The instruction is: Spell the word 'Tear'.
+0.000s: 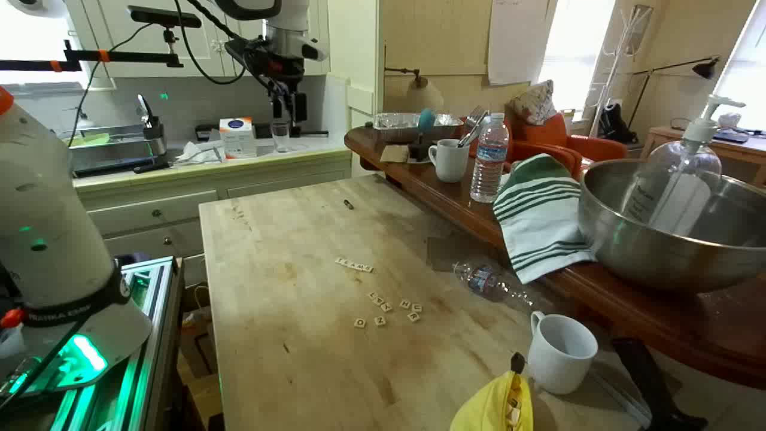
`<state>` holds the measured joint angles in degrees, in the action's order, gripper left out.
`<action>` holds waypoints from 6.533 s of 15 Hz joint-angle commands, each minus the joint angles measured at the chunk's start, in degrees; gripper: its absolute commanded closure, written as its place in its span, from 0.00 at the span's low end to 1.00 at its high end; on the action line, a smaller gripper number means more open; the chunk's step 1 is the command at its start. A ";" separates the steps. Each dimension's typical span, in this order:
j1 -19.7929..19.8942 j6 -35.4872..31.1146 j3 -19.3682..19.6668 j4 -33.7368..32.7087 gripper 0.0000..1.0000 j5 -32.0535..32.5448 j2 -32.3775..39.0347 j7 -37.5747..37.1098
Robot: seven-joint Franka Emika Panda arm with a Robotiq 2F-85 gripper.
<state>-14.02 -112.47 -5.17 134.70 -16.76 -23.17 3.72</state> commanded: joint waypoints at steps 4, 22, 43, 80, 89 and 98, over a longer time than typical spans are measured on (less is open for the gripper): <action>0.98 0.23 -0.87 -0.13 0.00 -0.34 -0.01 0.27; 6.95 -15.14 4.38 2.62 0.00 12.12 13.28 22.44; 9.63 -33.23 5.99 6.28 0.00 11.71 20.73 31.14; 17.32 -46.22 4.99 6.13 1.00 19.83 36.52 36.87; 17.08 -47.36 5.85 4.69 1.00 23.28 38.51 33.15; 18.00 -48.15 7.93 1.02 1.00 28.38 41.60 27.42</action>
<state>3.16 -158.22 2.06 137.72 8.72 14.74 34.19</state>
